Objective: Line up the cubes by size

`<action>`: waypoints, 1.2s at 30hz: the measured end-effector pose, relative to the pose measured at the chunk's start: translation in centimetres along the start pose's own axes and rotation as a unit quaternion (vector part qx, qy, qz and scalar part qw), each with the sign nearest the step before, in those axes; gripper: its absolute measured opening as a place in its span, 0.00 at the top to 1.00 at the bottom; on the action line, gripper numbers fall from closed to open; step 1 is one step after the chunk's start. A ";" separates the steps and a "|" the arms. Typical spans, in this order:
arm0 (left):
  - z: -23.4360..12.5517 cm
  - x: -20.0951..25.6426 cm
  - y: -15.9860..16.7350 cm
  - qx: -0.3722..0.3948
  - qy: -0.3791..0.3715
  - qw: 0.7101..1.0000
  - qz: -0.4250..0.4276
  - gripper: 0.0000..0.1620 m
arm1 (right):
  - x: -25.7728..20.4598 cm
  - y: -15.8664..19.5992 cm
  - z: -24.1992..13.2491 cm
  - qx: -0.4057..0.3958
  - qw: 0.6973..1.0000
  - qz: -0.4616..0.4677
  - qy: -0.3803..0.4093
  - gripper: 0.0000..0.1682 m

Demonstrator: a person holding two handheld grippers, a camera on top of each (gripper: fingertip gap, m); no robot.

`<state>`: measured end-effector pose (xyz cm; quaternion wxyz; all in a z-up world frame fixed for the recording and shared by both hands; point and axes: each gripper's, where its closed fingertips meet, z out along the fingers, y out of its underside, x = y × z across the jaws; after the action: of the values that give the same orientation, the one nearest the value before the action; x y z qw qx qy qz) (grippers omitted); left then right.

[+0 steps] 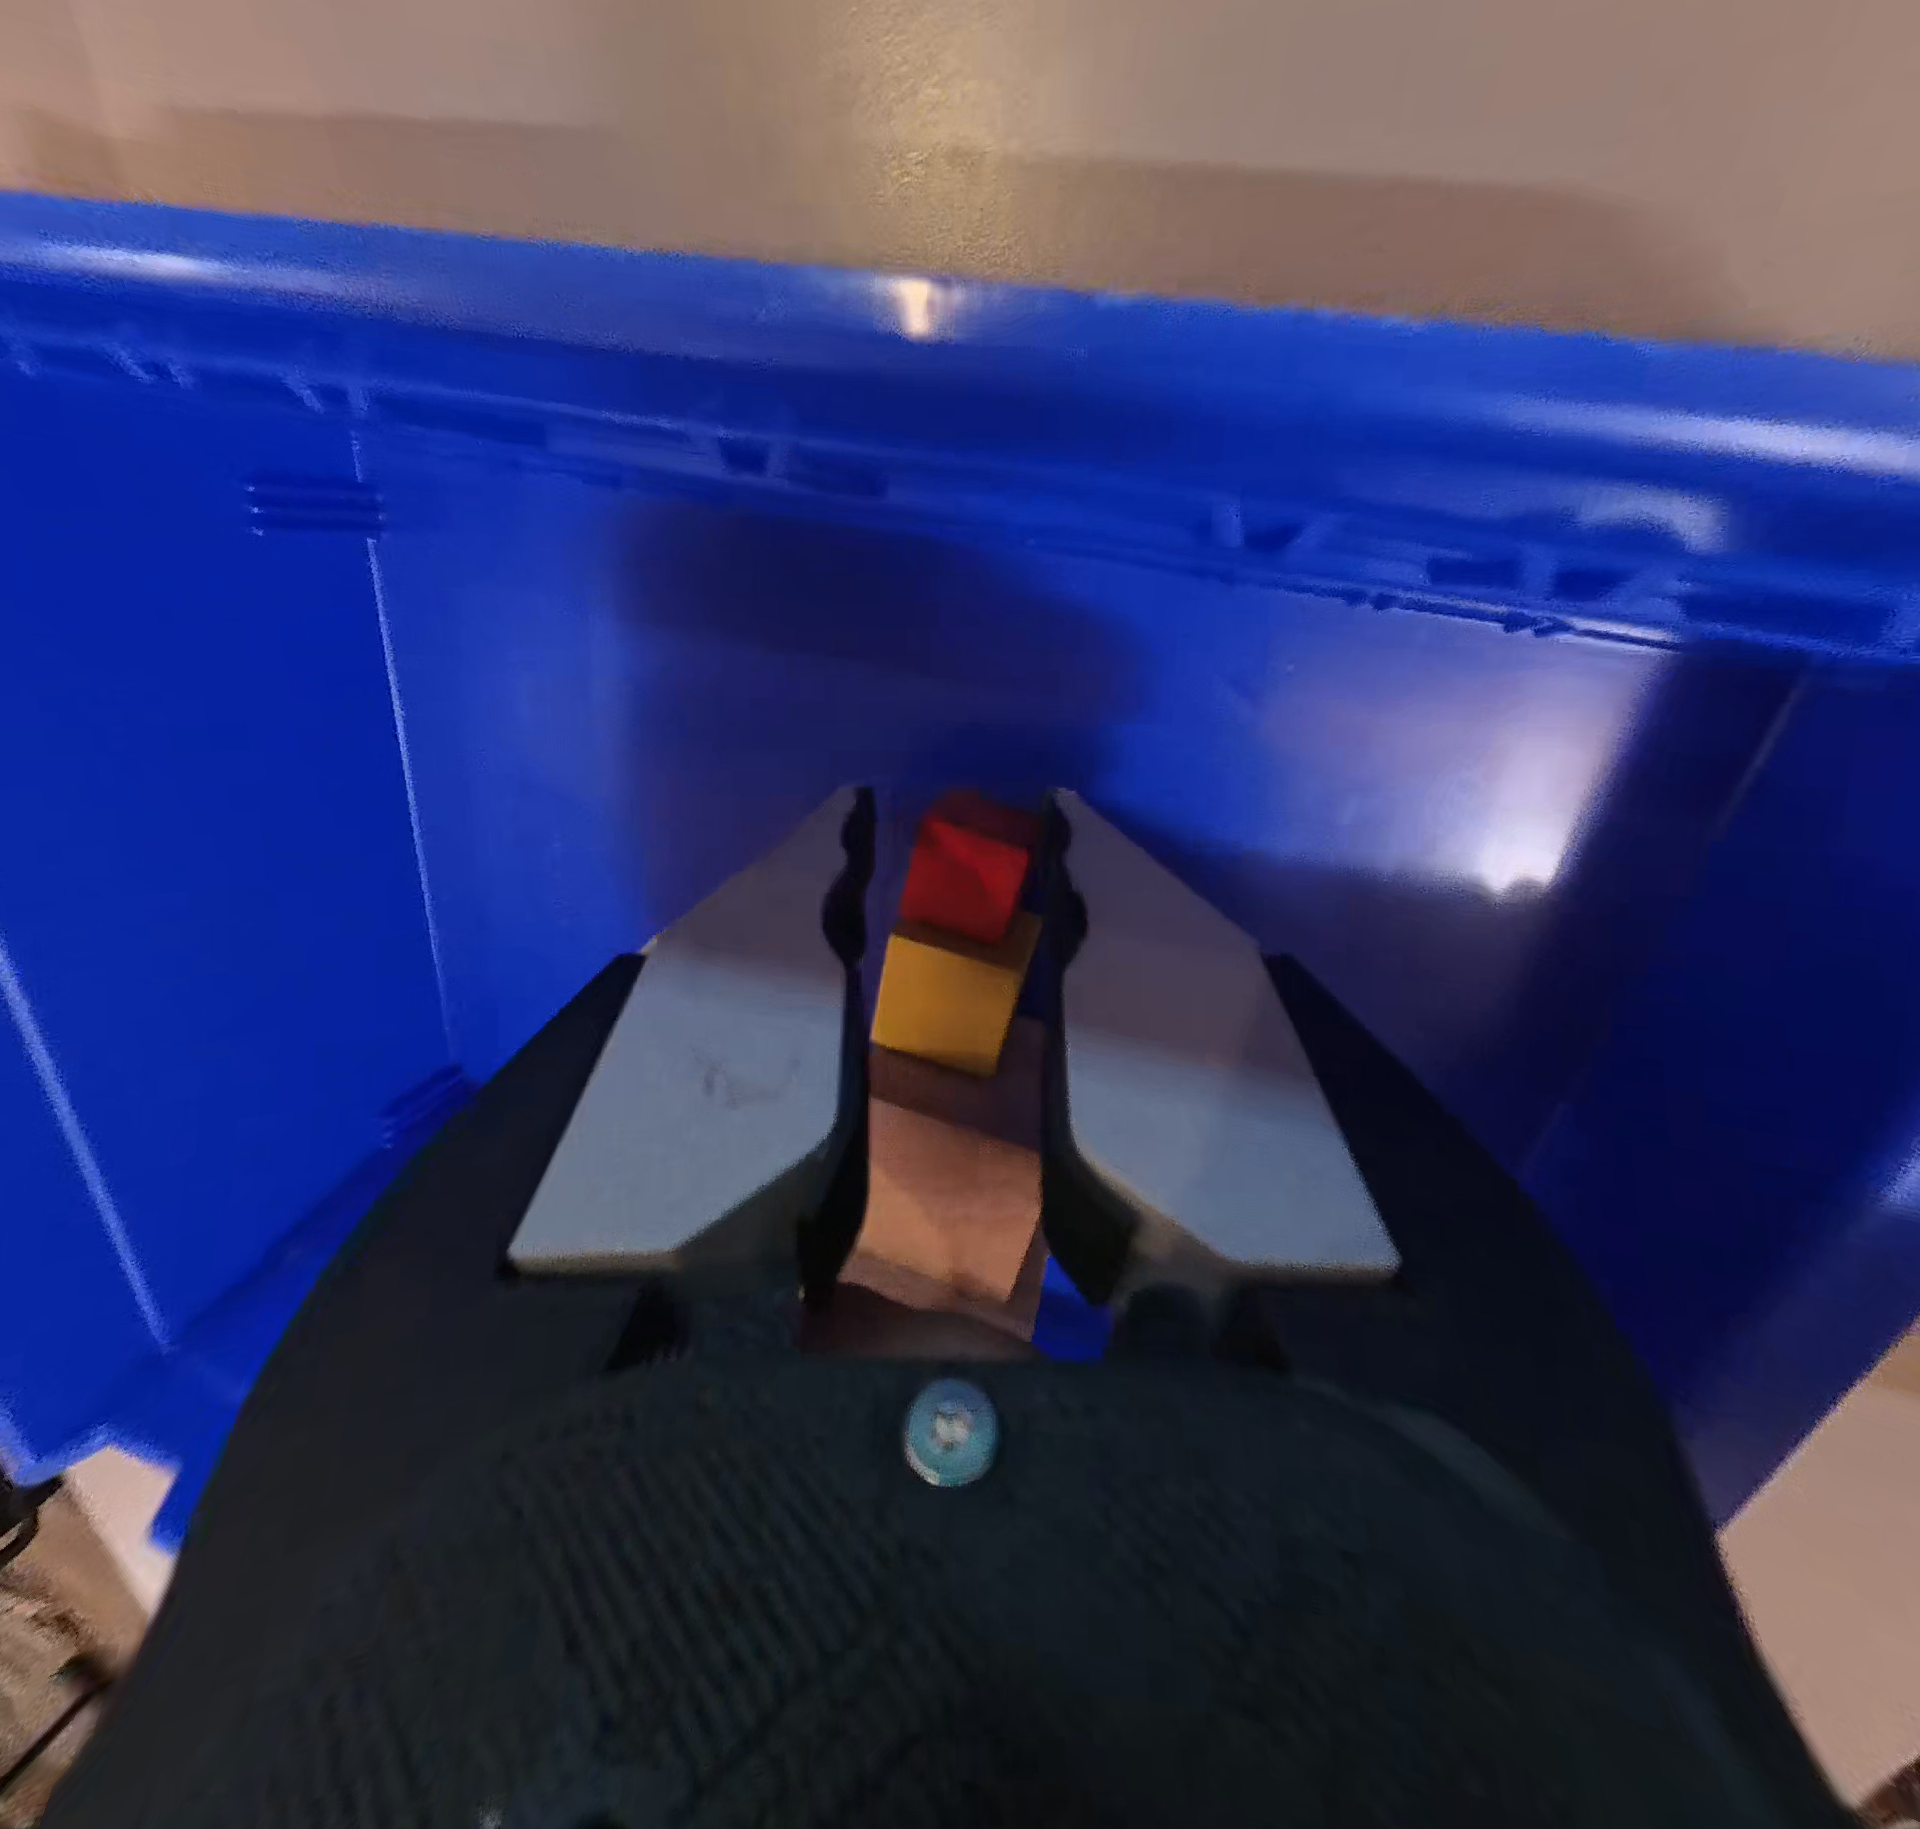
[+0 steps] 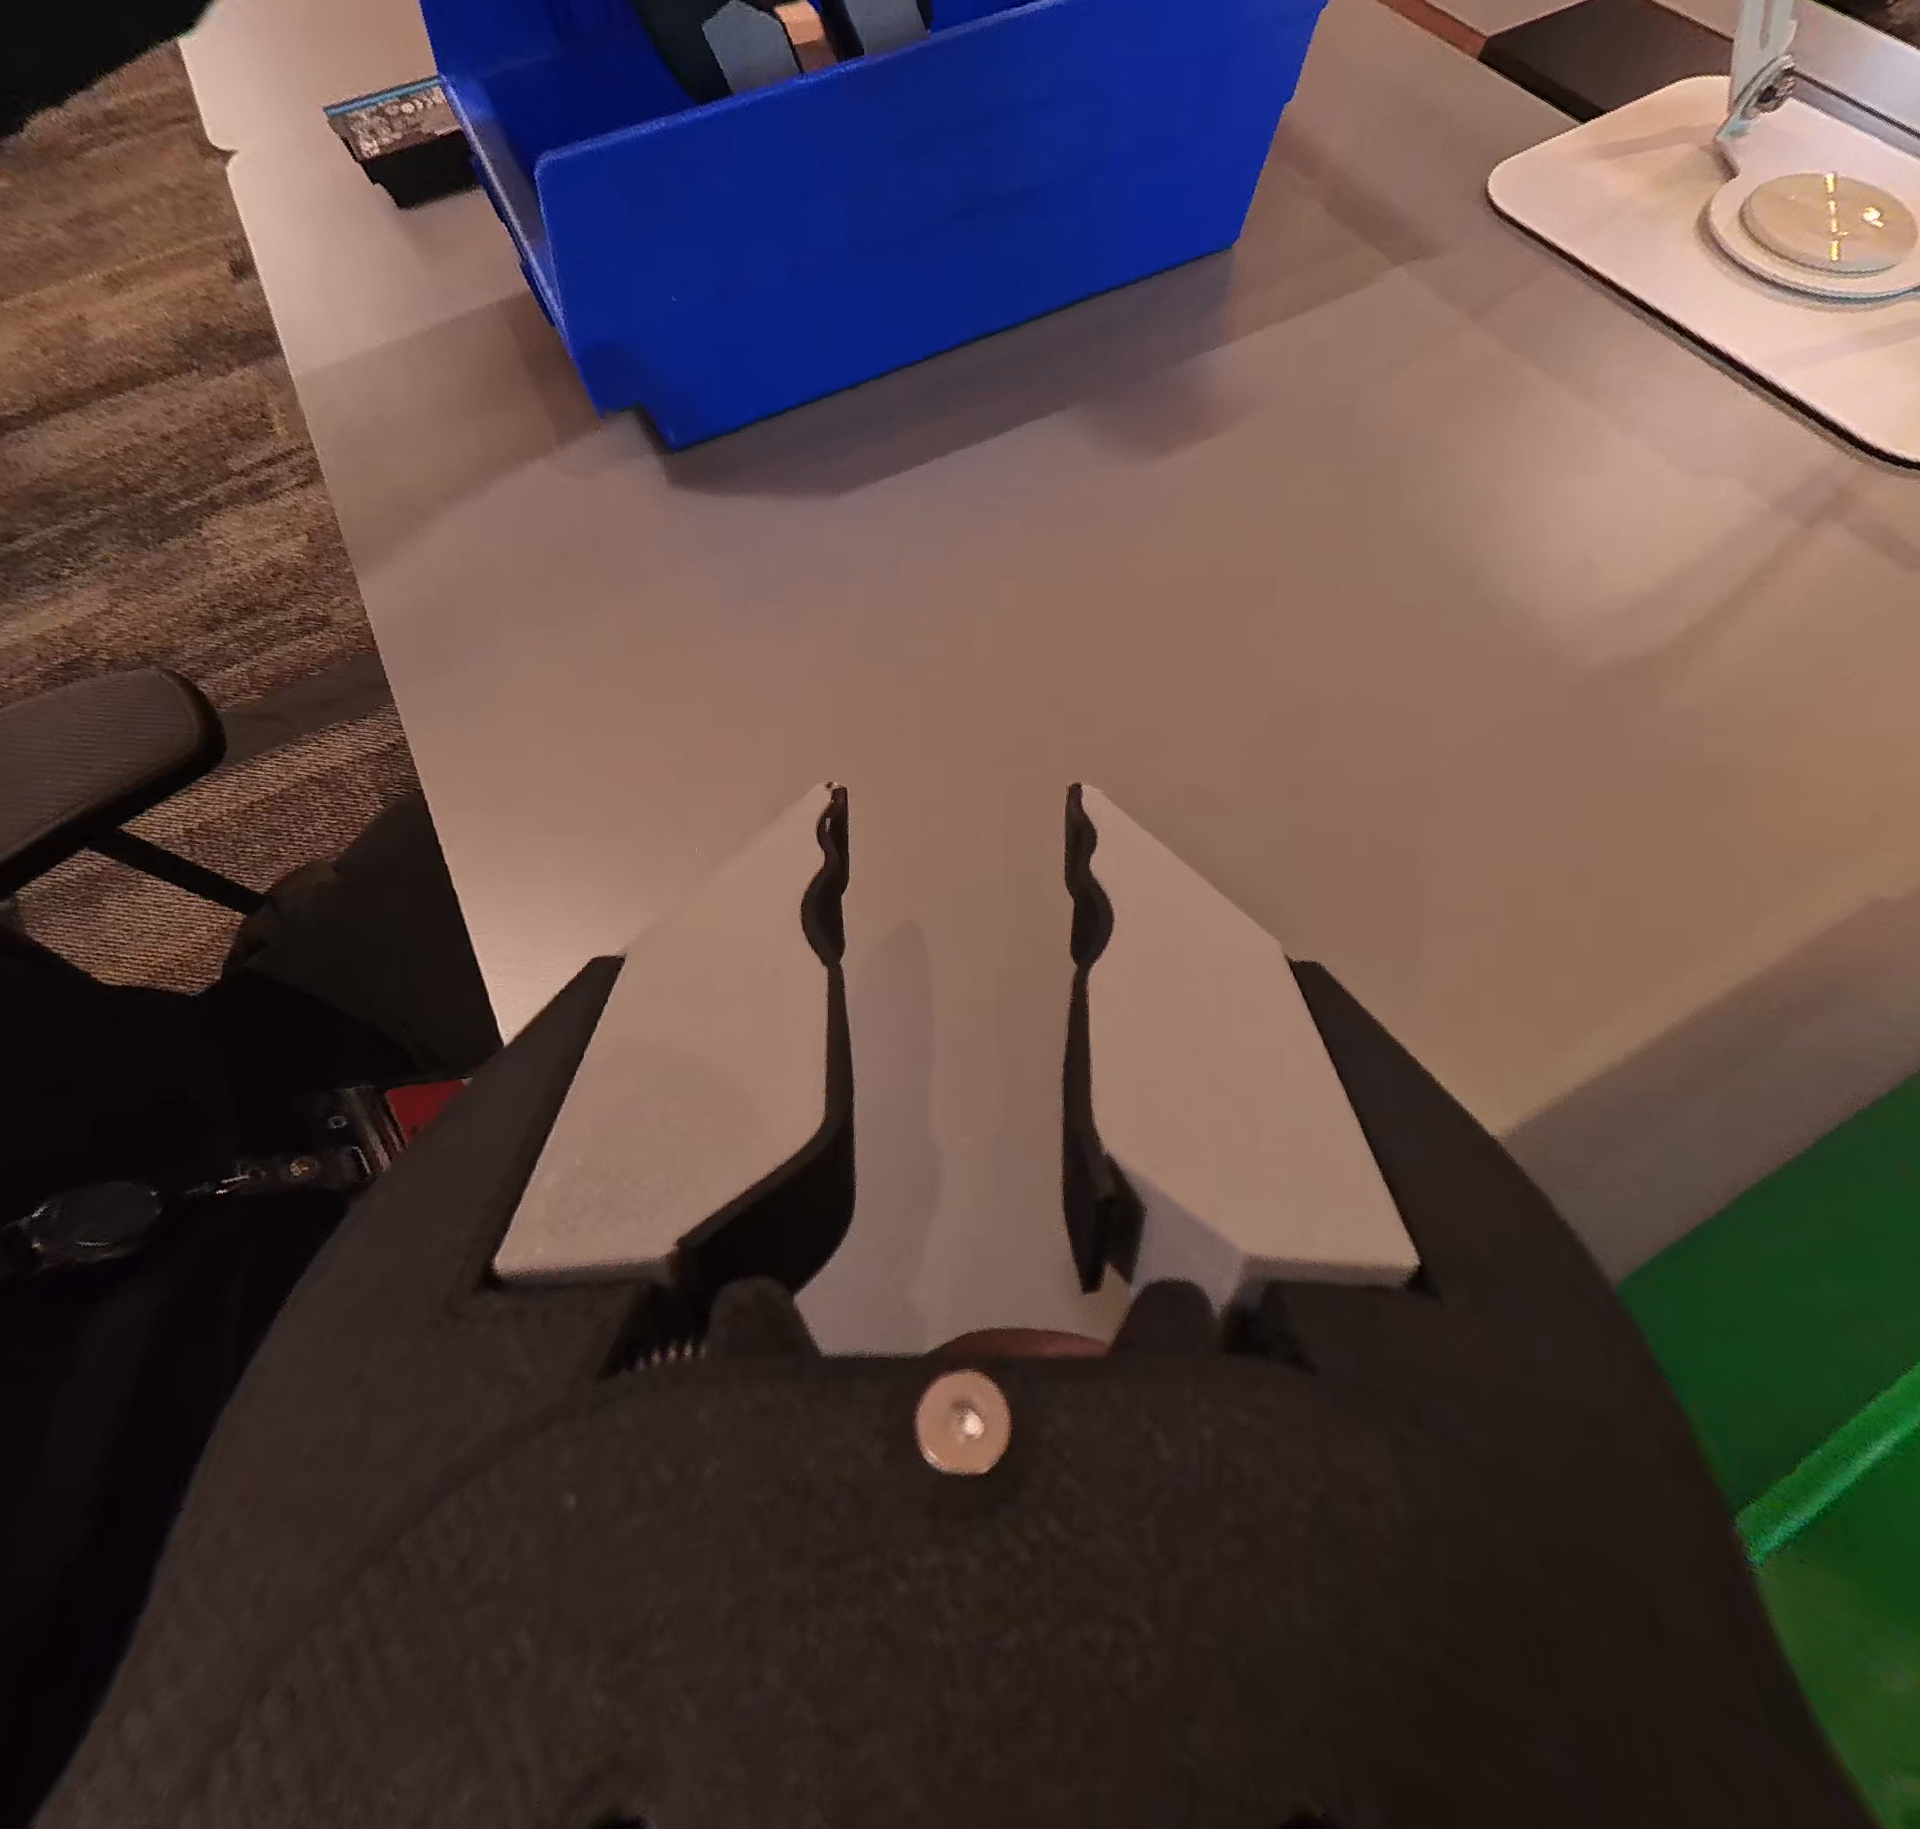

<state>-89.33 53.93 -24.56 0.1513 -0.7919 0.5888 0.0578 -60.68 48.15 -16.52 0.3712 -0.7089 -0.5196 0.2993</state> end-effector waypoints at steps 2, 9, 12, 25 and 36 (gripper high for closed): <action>-0.2 0.2 0.3 -0.022 -0.003 1.000 0.017 0.77 | -0.1 -0.1 -0.1 0.001 1.000 -0.002 0.001 0.77; -0.2 0.0 1.4 -0.046 0.003 0.999 0.011 0.80 | -0.3 -0.3 -0.4 0.004 1.000 -0.010 0.004 0.77; -0.1 0.2 1.4 -0.031 0.017 0.999 -0.003 0.87 | -0.4 -0.4 -0.6 0.007 1.000 -0.009 0.001 0.77; -6.0 -0.9 -1.4 0.116 -0.120 0.986 0.003 0.88 | -1.2 -0.5 -0.9 0.009 1.000 -0.015 -0.018 0.76; -21.6 16.0 -17.1 0.447 -0.301 0.826 0.166 0.89 | -10.7 -4.3 -3.5 0.087 0.965 -0.005 -0.249 0.73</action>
<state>-70.15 37.14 -5.50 0.6462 -0.4710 0.5985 0.0479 -63.04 37.87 -10.63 0.2920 -0.5749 -0.5708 0.5084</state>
